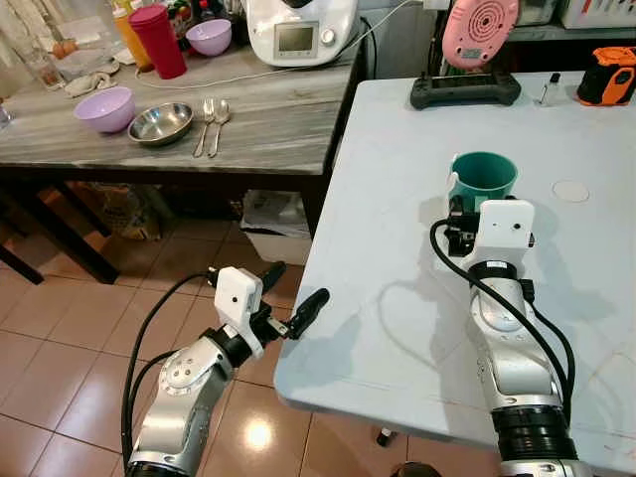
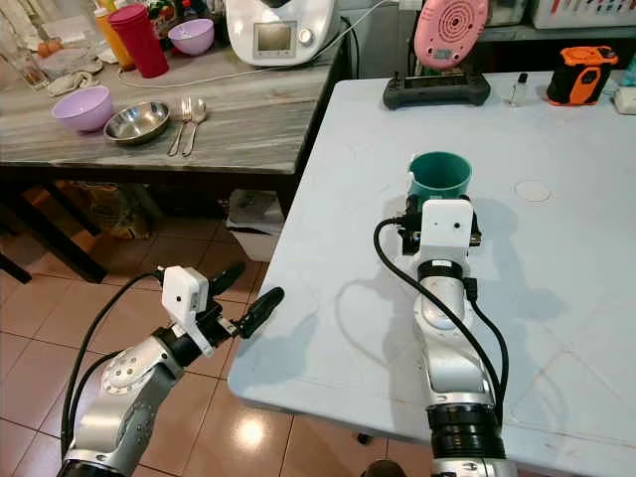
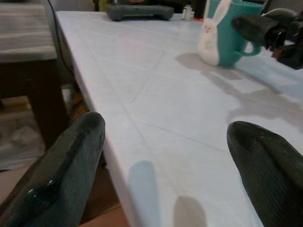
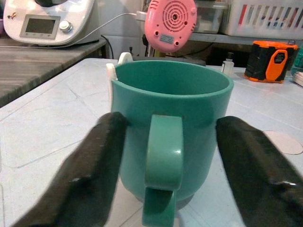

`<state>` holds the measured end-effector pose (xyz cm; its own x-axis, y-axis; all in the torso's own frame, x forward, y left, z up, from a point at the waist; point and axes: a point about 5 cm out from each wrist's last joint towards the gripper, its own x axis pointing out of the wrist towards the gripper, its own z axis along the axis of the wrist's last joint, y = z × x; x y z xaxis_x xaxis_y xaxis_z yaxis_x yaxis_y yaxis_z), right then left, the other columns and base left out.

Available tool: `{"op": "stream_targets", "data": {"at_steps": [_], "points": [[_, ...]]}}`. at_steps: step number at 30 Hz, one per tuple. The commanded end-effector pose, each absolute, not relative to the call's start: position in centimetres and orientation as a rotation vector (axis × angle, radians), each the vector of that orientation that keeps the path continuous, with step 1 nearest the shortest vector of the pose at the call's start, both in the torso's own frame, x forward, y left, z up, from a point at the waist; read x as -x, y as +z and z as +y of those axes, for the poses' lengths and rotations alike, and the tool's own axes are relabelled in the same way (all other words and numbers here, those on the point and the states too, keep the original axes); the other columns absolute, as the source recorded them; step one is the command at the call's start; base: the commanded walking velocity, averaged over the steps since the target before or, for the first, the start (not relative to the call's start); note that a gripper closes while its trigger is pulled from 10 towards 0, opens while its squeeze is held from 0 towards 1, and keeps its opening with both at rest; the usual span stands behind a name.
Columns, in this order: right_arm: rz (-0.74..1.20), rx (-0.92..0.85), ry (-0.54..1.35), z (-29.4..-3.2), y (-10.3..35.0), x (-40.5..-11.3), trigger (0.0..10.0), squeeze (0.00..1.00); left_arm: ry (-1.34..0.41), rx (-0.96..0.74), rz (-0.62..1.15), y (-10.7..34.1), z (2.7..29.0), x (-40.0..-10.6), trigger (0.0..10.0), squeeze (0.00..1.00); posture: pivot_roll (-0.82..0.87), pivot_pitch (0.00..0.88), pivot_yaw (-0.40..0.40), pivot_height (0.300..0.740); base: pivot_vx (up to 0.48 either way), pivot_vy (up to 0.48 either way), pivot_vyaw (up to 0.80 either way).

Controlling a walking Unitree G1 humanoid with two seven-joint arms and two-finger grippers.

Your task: Setting the table

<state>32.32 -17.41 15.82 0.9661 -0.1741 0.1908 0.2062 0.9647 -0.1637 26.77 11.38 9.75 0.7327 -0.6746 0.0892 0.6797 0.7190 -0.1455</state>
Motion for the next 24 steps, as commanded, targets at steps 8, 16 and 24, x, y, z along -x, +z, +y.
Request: {"op": "stream_targets", "data": {"at_steps": [8,16,24], "points": [[-0.179,0.176,-0.172,-17.02,15.80,-32.68,0.0,0.00,-0.840,0.187,-0.009,9.89,11.26,-26.37,10.0,0.00,-0.27,0.116,0.156,0.740,0.000,0.000,0.00],[-0.180,0.178,-0.178,-17.19,15.72,-32.61,0.0,0.00,-0.891,0.195,0.011,9.63,11.22,-26.24,10.0,0.00,-0.27,0.113,0.158,0.740,0.000,0.000,0.00],[-0.177,0.179,-0.180,-17.26,15.57,-32.63,0.0,0.00,-0.908,0.198,0.015,9.58,11.11,-26.17,10.0,0.00,-0.27,0.109,0.159,0.740,0.000,0.000,0.00]]}}
